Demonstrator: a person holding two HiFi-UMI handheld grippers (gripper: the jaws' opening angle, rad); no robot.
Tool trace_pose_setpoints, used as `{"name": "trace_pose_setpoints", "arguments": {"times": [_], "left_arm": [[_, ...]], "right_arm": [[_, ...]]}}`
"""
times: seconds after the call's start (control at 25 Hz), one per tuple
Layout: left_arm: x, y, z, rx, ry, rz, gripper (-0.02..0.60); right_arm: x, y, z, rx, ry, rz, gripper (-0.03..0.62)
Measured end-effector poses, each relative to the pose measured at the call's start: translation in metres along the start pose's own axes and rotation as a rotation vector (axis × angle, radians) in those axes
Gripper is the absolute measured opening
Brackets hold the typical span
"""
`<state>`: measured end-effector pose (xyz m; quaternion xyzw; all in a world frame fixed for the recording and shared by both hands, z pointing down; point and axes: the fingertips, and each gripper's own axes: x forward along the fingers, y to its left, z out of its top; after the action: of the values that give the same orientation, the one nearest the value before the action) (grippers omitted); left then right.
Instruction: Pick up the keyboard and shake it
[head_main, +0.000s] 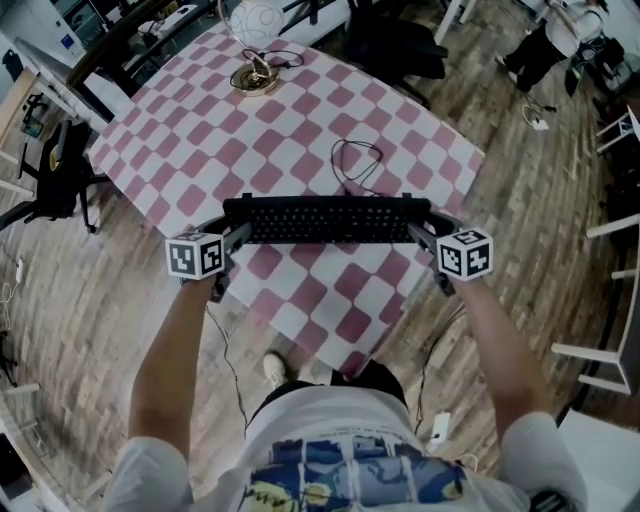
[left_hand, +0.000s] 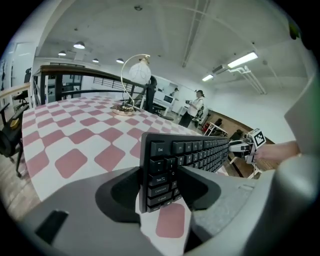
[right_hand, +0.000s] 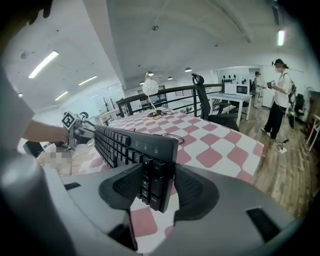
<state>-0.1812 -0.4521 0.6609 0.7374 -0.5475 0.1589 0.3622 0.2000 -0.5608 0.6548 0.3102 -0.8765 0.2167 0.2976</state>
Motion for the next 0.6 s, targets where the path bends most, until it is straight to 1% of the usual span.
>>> {"name": "trace_pose_setpoints", "arguments": {"times": [0.24,0.6], "left_arm": [[-0.029,-0.003,0.023,0.056,-0.057,0.001,0.221],[-0.079,-0.02,0.061,0.143,-0.169,-0.011,0.221]], "right_arm": [[-0.03,0.024,0.022,-0.04,-0.084,-0.046,0.19],[-0.084,0.06,0.06,-0.12,-0.216,-0.136,0.19]]}}
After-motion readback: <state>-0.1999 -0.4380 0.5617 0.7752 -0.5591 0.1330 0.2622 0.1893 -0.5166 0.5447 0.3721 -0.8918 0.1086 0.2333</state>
